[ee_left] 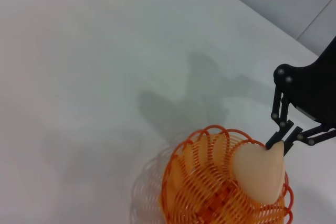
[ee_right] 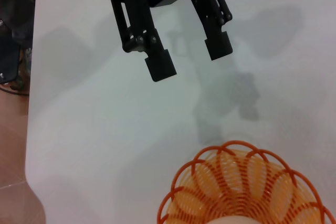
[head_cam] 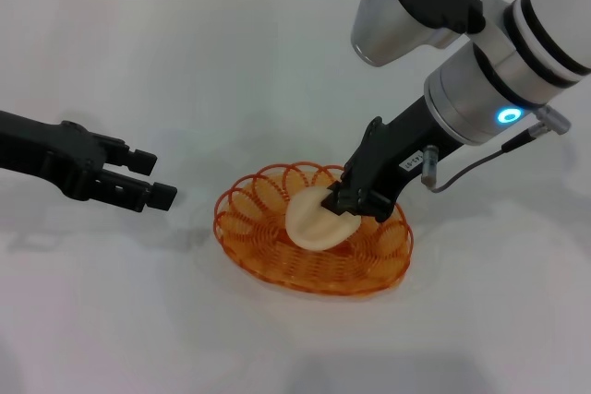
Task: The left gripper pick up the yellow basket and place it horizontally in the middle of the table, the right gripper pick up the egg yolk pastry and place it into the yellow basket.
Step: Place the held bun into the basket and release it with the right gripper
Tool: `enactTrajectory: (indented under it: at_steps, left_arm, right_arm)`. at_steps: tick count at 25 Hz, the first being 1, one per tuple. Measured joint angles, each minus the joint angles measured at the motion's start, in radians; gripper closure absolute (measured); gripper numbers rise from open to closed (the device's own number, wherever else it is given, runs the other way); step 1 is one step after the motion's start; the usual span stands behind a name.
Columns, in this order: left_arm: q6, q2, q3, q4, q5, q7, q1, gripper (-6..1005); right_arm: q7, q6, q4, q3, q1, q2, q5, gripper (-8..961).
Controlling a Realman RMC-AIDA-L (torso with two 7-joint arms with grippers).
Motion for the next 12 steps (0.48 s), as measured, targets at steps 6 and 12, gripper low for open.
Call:
enactTrajectory:
  at_steps: [6,12]
  left_arm:
    - [0.000,0.000,0.003,0.000,0.001,0.000,0.002,212]
    - [-0.006,0.000,0.003,0.000,0.002,0.000,0.003,213]
  right_arm:
    - [-0.002,0.000,-0.009,0.001,-0.005,-0.001,0.012,914]
    - [-0.010,0.001,-0.013,0.003,-0.008,-0.001,0.032,782]
